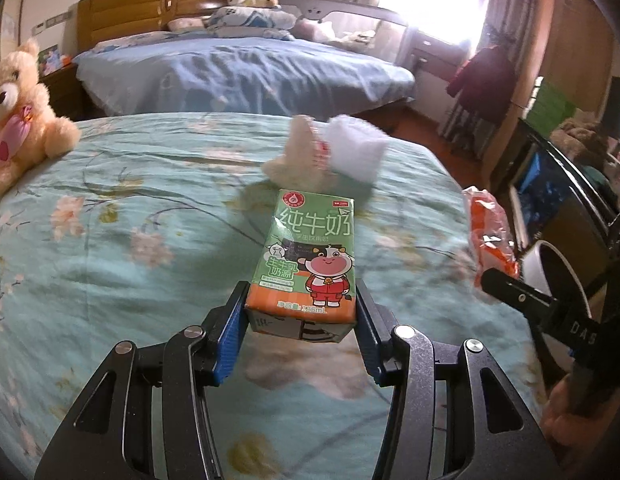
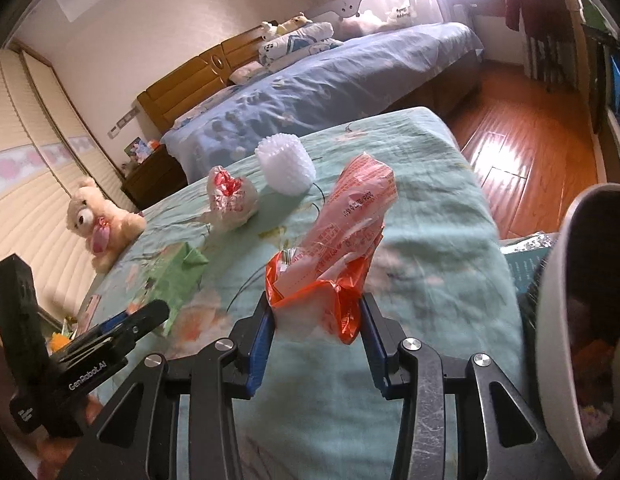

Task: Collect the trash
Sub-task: 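Carry the orange bag and green carton over the bin and open both tools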

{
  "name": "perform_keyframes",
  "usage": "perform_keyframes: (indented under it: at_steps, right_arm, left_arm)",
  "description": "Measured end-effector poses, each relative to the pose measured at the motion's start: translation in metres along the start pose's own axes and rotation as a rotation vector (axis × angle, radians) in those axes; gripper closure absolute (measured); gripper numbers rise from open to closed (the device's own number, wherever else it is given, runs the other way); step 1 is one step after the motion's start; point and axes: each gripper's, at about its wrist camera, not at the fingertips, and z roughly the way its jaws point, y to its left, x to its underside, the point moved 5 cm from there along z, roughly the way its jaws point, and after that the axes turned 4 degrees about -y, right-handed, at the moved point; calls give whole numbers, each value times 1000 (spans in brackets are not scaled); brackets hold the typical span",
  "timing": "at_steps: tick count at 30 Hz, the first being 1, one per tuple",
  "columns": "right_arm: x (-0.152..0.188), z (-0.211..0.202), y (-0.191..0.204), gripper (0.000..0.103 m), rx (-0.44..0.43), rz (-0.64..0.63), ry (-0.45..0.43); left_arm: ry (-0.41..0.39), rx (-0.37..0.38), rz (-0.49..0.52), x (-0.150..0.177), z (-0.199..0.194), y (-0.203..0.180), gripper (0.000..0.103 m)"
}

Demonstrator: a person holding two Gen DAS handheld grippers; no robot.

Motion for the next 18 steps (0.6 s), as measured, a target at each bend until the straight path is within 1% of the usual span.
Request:
perform_keyframes:
  at_steps: [10,18]
  right_arm:
    - [10,-43,-11,61,31,7,-48]
    - [15,-60,-19,61,62,3,-72]
  left_arm:
    - [-3,69,55,9,-13,-41,54]
    - [0,102,86,19,-21,-61,54]
